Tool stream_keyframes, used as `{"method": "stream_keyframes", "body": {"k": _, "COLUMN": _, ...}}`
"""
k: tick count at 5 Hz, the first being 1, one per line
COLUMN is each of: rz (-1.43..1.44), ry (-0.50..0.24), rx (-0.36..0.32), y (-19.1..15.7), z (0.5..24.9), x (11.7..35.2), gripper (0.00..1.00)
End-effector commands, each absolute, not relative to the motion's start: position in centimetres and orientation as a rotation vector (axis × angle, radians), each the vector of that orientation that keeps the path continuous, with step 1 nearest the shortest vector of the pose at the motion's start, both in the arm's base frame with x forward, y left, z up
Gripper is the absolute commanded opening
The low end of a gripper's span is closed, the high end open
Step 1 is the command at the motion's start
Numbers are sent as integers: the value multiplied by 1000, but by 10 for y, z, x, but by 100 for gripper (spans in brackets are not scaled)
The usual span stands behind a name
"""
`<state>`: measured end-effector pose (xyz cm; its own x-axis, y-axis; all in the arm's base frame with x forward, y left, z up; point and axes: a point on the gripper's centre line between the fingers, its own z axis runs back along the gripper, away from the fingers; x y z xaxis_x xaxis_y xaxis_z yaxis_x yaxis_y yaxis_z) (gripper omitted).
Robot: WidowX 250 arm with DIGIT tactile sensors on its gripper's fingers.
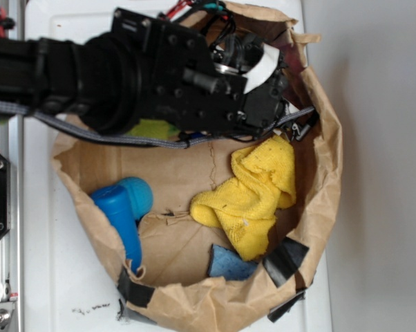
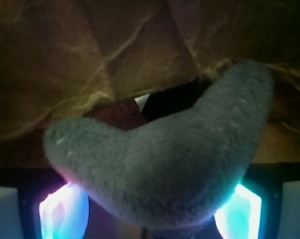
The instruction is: Grab the gray animal.
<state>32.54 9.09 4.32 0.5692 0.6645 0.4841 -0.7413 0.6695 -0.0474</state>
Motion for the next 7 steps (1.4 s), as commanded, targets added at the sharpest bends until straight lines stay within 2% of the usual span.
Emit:
{"method": "stream_keyframes", "body": {"k": 1, "rz": 863, "ry": -565, "rx": 142, "y": 92, "z": 68, "x": 331, "gripper": 0}}
{"method": "stream_keyframes", "body": {"k": 5, "rz": 825, "ry": -568, "rx": 120, "y": 89, "z": 72, "x": 319, "gripper": 0}}
{"method": "stream_keyframes", "body": {"k": 7, "rz": 797, "ry": -407, "rx": -27, "y": 76, "z": 116, "x": 292, "gripper": 0}}
